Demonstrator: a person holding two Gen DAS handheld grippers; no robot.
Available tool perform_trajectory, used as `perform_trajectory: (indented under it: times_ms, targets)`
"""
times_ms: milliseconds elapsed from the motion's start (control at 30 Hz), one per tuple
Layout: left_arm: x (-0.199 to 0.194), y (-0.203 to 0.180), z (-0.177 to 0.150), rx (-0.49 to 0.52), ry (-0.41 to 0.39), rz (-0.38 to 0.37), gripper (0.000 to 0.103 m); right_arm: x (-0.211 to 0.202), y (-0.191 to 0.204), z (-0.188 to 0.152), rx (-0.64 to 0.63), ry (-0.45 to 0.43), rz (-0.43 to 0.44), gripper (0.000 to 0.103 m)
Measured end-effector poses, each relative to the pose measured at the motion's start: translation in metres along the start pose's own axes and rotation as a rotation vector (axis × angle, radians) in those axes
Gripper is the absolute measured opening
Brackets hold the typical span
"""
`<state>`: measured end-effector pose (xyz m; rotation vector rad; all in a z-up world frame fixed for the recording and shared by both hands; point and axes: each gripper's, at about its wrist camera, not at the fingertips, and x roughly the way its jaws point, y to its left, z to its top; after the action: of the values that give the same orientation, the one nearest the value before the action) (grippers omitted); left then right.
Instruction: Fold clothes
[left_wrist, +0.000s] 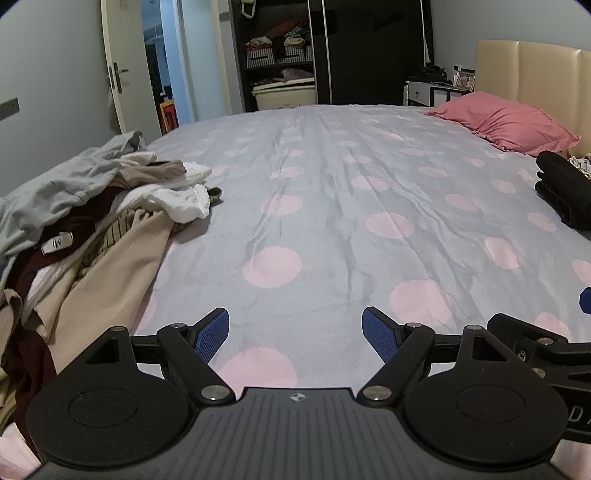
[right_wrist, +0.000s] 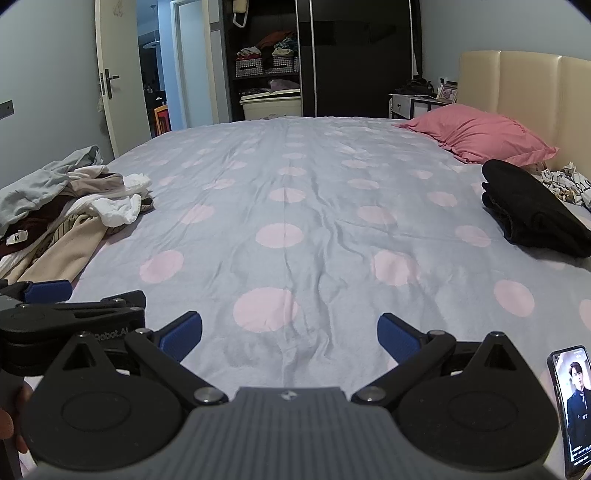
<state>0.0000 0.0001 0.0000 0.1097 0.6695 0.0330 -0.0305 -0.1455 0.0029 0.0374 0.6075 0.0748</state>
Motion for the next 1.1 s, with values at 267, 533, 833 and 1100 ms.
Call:
perform_trajectory:
  times_ms: [267, 533, 833, 1100]
  targets:
    - [-0.002, 0.0032, 0.0027, -0.034, 0.001, -0.013, 0.078, -0.0028, 0.0011, 0.0007, 0.008, -0.01, -0.006, 0.102]
    - [-0.0059, -0.0021, 0.0002, -0.049, -0.004, 0.011, 0.078, -0.0027, -0.0033, 0.0019, 0.024, -0.004, -0.005, 0.102]
    - [-0.0038, 0.0005, 0.0019, -0.068, 0.008, 0.007, 0.078, -0.0055, -0.004, 0.0013, 0.019, -0.021, -0.006, 0.102]
    - [-0.0015, 0.0026, 0.0026, -0.074, 0.023, -0.009, 0.078, -0.0065, -0.0046, 0.0015, 0.018, -0.035, -0.022, 0.102]
